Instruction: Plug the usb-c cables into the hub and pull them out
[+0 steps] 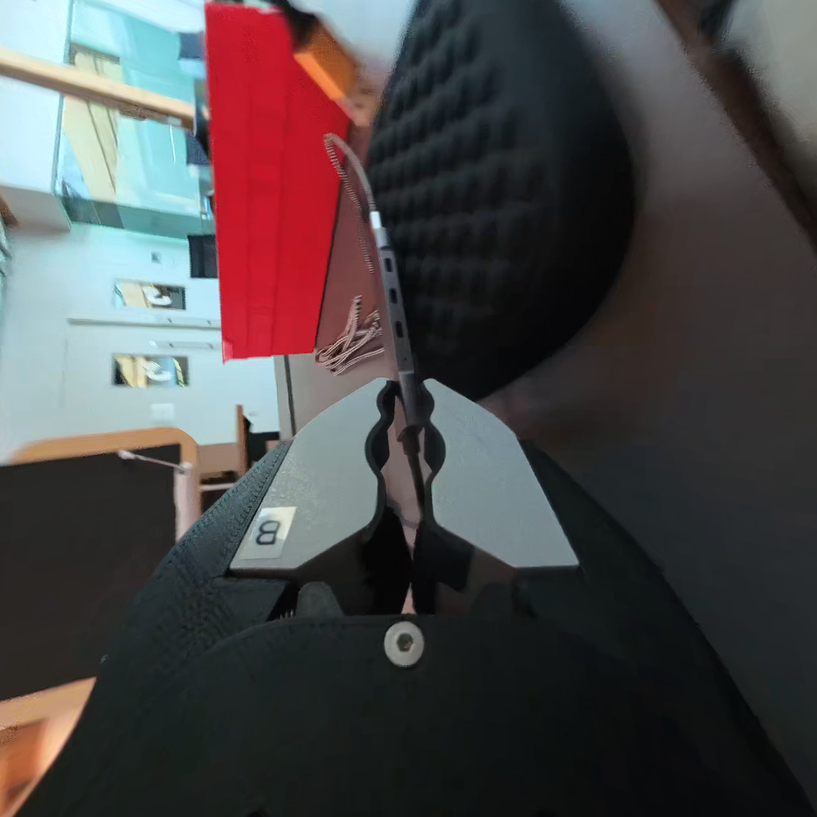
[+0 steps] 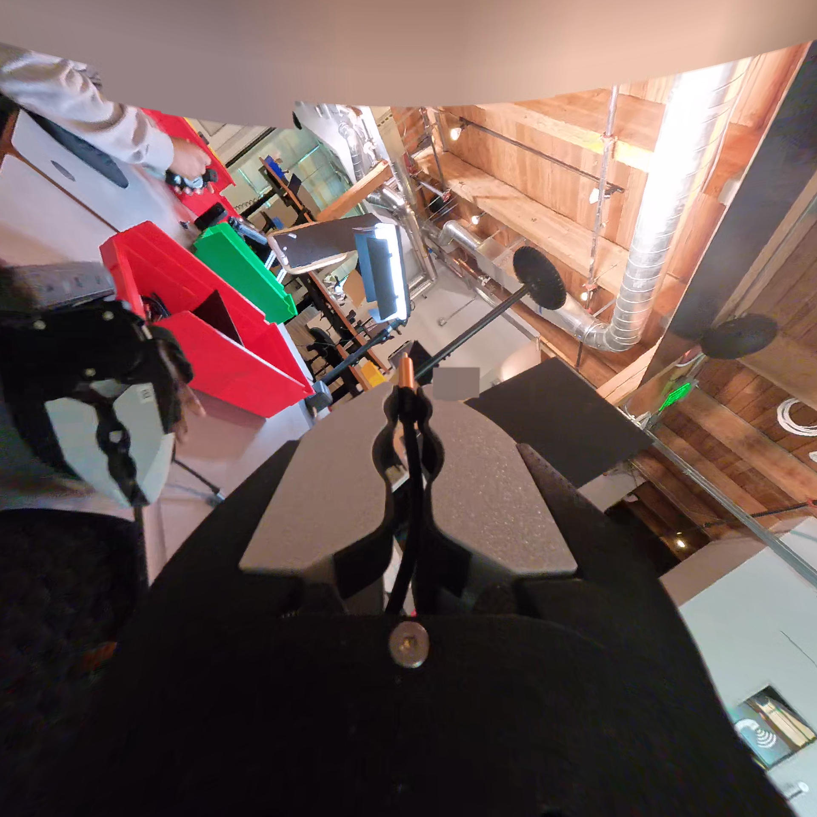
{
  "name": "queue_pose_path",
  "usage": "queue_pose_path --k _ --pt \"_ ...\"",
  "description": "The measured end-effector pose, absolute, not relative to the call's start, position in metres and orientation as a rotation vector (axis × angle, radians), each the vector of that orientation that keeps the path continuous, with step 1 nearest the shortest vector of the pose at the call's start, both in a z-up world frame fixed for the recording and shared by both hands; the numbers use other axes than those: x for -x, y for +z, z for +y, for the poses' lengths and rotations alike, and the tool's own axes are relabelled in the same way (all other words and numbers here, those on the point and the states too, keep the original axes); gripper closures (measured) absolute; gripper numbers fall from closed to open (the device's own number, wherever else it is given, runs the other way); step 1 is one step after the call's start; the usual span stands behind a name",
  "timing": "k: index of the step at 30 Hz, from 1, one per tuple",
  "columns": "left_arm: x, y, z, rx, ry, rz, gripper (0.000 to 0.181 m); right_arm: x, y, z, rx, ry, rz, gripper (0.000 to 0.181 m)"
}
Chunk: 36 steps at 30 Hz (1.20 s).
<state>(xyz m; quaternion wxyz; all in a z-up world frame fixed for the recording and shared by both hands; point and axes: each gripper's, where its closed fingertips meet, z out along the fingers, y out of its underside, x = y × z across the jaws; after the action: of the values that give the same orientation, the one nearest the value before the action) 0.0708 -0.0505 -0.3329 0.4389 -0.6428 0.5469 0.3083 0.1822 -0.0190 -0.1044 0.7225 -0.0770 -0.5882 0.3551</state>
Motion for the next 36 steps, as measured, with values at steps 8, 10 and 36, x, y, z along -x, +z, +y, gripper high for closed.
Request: queue_pose_path --k 8,10,36 --pt "-0.064 -0.296 -0.050 1.814 0.279 0.893 0.175 -0.148 -0.184 -0.015 0.323 0.405 -1.819 0.175" --pt "-0.074 -0.301 -0.052 1.865 0.202 0.839 0.175 -0.141 -0.216 -0.019 0.392 0.341 -1.969 0.175" --pt "-0.101 -0.328 -0.054 2.030 0.123 0.670 0.174 -0.135 -0.316 -0.023 0.628 -0.181 -2.331 0.175"
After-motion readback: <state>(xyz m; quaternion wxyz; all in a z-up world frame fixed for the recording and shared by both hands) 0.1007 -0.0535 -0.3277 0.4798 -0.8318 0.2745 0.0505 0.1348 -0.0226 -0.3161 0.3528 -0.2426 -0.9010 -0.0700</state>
